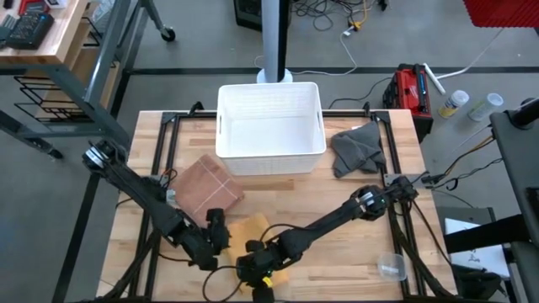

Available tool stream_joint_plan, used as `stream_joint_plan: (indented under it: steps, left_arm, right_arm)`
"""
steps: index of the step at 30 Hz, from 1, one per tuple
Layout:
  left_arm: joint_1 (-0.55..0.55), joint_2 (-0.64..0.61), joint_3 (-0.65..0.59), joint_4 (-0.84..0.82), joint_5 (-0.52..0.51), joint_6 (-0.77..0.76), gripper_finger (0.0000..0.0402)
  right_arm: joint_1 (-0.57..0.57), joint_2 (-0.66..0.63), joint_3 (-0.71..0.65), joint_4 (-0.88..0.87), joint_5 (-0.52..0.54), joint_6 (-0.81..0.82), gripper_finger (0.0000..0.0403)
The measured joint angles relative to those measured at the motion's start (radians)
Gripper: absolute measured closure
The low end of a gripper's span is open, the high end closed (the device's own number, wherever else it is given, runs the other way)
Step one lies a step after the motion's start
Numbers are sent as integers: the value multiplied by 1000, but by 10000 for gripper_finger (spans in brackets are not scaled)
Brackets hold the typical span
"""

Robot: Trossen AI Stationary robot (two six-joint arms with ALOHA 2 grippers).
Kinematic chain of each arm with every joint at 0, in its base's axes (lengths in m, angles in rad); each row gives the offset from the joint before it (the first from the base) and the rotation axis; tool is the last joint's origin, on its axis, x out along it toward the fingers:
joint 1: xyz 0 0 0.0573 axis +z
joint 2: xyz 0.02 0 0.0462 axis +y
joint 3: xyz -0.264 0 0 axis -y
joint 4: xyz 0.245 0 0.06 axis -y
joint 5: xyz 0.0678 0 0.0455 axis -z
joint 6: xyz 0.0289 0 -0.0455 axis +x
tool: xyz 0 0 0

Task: Fold towel
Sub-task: Fold the yellow towel

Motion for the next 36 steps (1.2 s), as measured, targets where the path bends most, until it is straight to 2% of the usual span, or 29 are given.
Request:
stream_joint_plan:
  steps: [5, 9, 11, 13, 18, 23, 26, 30, 33, 36]
  left_arm:
    - [8, 97, -3, 37, -18, -9, 295]
    - [10, 166, -3, 55, -8, -32, 311]
    - [10, 184, -4, 28, -6, -64, 320]
    - [10, 189, -4, 1, -21, -86, 327]
    - [18, 164, -4, -63, -162, -128, 341]
    - [19, 98, 1, -76, -152, -103, 352]
    - [2, 47, 13, -54, -93, -126, 358]
    - [-37, 35, 19, 116, -30, -132, 364]
    - [-58, 78, 18, 275, -28, -98, 364]
    - [-73, 140, 19, 395, -17, -58, 364]
  right_arm:
    - [4, 21, -55, 70, -21, 47, 368]
    - [10, 49, -85, 221, -149, 75, 397]
    - [12, 57, -87, 244, -183, 97, 401]
    - [13, 64, -87, 239, -189, 115, 400]
    - [10, 64, -88, 292, -184, 109, 402]
    - [8, 56, -90, 256, -183, 100, 402]
    - [14, 8, -90, 164, -126, 79, 403]
    - [44, -84, -89, 1, 12, 41, 403]
    - [83, -129, -96, -107, 177, 27, 403]
    - [95, -137, -108, -132, 236, 38, 403]
